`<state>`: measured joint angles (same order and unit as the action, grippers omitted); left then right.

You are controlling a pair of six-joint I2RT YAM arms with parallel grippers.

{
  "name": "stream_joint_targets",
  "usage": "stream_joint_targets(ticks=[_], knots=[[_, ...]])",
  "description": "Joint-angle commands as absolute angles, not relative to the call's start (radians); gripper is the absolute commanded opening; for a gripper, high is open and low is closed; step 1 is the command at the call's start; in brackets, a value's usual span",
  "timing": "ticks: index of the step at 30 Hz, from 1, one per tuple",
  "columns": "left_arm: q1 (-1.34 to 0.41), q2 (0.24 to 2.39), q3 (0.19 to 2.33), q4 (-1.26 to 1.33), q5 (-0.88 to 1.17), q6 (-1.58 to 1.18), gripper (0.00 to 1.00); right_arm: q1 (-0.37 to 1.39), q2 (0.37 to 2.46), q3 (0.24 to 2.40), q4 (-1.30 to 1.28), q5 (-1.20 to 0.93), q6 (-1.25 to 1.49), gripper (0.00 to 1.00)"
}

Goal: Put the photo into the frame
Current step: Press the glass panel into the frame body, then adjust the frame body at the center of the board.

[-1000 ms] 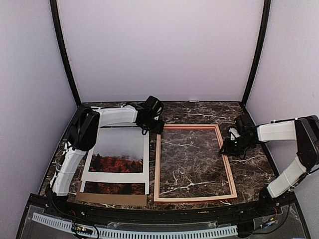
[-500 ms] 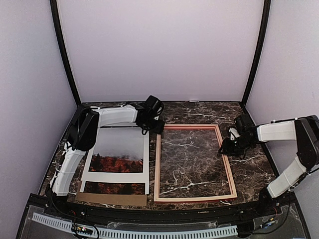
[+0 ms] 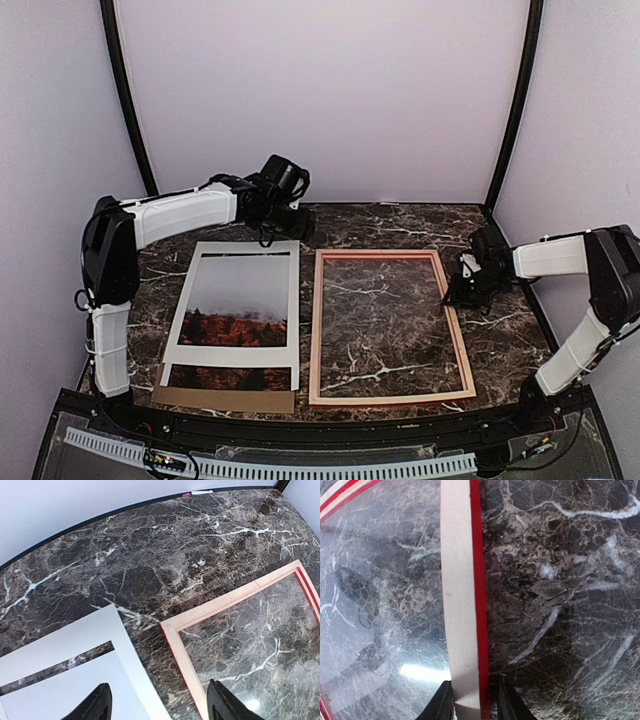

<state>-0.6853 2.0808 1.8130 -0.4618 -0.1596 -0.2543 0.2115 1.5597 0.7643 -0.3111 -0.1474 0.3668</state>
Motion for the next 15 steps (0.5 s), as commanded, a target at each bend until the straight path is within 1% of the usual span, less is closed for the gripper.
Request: stream_joint_targets(ticks=[1,11,13,15], knots=[[-0.668,1.935,1.687,-0.477,-0.221,-0.256,0.68,0.192,1.602,0.819,-0.311,-0.078,0.342,0.29],[-0.599,1.708,1.414,-0.470,-0.254,-0.290,0.72,0.148,1.694,0.944,-0.355,-0.028,0.273,0.29],[-0.585,1.672,1.371,-0.472,-0.255,-0.300,0.74,0.148,1.698,0.968,-0.362,-0.022,0.269,0.31],[-0.563,1.639,1.329,-0.474,-0.240,-0.311,0.75,0.147,1.694,0.999,-0.375,-0.011,0.269,0.35]])
